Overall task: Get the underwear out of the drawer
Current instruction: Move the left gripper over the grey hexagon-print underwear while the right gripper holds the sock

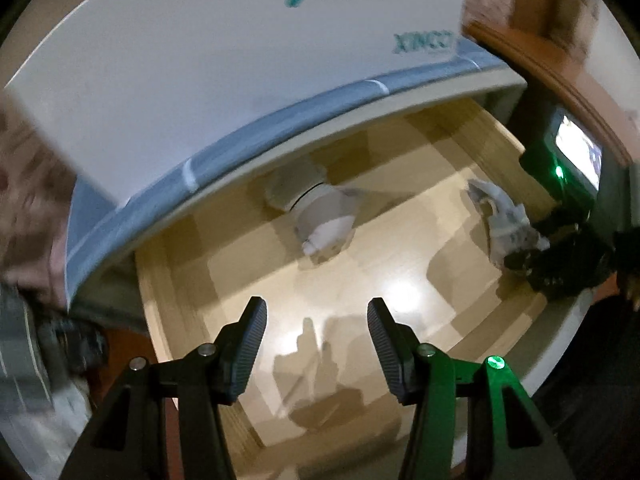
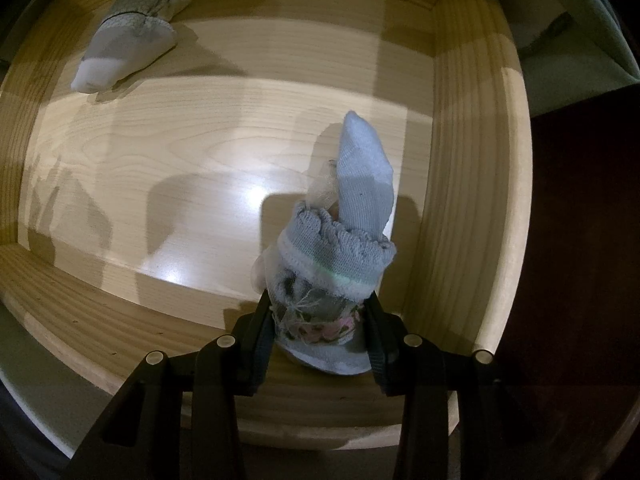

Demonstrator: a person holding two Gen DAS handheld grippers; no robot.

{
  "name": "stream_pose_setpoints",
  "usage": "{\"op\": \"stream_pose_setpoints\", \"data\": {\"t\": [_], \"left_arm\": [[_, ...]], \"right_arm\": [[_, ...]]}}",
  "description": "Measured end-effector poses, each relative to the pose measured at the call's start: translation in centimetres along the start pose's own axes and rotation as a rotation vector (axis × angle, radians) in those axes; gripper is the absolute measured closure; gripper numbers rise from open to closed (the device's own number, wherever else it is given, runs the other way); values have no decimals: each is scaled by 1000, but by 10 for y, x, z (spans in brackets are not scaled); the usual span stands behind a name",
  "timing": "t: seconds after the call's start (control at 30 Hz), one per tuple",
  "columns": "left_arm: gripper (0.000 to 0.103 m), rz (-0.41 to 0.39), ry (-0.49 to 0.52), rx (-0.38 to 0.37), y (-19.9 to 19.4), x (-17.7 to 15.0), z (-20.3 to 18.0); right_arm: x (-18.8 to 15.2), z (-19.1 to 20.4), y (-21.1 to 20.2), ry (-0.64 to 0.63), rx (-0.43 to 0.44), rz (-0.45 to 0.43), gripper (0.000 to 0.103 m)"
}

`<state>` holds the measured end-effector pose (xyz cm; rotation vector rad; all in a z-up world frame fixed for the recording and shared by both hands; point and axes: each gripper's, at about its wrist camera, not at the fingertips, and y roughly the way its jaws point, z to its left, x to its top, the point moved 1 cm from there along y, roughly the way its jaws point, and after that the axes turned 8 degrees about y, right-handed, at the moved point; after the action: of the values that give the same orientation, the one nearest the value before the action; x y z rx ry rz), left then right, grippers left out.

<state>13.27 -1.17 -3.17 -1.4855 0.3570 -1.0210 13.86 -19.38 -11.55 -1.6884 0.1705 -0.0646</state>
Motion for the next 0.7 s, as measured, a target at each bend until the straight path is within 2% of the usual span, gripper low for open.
{"op": "stream_pose_setpoints", "data": {"t": [0.3, 0.57, 0.7], "left_arm": [[49, 33, 268, -84, 21, 13, -8], [49, 47, 388, -127, 51, 27, -11], [49, 53, 460, -107, 63, 33, -19]], "right_arm": [[1, -3, 2, 12, 13, -2, 65], [-2, -8, -1, 25, 27, -30, 65], [-4, -10, -3, 22, 40, -44, 65]]}}
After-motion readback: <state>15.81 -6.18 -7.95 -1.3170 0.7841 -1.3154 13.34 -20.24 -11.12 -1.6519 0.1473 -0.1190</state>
